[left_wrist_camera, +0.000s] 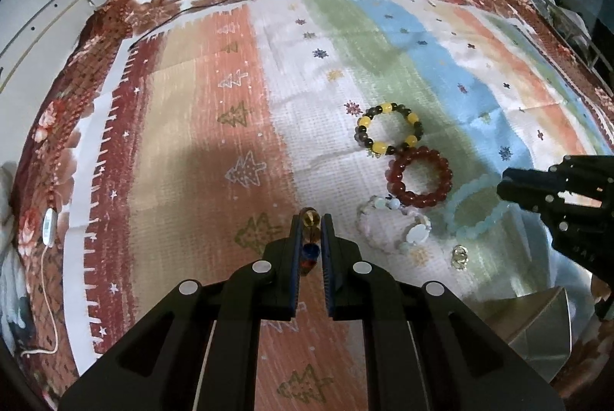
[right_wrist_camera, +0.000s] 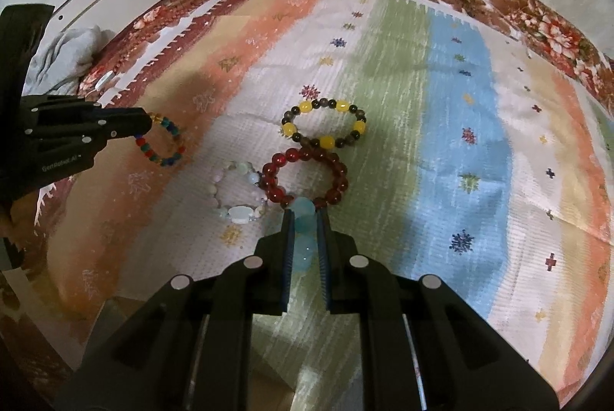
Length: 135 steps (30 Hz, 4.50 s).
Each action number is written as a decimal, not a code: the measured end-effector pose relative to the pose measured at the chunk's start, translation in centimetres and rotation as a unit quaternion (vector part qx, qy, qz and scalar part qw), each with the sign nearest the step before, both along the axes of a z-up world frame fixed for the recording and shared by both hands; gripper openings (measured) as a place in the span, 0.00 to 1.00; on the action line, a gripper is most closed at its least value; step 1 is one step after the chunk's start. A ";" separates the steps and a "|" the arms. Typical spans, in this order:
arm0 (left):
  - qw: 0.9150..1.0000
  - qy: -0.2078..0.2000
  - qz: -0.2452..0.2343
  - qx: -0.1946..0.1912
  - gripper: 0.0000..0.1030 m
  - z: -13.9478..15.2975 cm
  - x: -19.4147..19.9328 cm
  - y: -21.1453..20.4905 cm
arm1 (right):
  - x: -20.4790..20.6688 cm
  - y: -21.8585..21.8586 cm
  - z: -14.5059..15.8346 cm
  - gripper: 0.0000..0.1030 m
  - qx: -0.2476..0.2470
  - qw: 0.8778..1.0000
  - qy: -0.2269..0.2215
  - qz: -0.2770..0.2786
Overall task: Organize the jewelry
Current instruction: 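Lift and carry both bracelets toward the silver tin with both grippers, then open the left gripper over the tin while the right gripper releases its bracelet there, then move both open grippers toward the white bead and yellow-black bracelets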
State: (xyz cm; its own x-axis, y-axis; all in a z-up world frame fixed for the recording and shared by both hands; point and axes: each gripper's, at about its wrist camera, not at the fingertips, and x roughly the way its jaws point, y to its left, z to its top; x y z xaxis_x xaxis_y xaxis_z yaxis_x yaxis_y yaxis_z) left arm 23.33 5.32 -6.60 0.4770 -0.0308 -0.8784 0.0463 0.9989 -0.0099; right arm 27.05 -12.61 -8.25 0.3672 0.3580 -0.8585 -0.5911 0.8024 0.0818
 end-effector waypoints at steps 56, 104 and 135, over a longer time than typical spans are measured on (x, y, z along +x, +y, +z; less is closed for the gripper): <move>0.995 -0.077 -0.030 -0.051 0.09 7.2 -12.5 -6.5 | -12.8 -5.5 7.8 0.12 0.055 0.997 -0.043 -0.036; 0.997 -0.056 -0.038 -0.027 0.37 5.6 -10.6 -5.9 | -10.9 -5.6 7.5 0.34 0.049 0.997 -0.039 -0.048; 0.999 -0.004 -0.029 -0.026 0.38 1.2 -1.1 -3.2 | -1.8 -2.8 3.1 0.40 0.023 0.999 -0.002 -0.036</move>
State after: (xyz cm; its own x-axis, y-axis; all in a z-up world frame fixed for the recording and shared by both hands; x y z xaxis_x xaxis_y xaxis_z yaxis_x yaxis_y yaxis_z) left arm 22.20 2.16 -5.45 0.4795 -0.1044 -0.8713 0.1048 0.9926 -0.0613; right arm 25.22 -15.40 -5.10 0.3970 0.3707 -0.8396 -0.5332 0.8378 0.1178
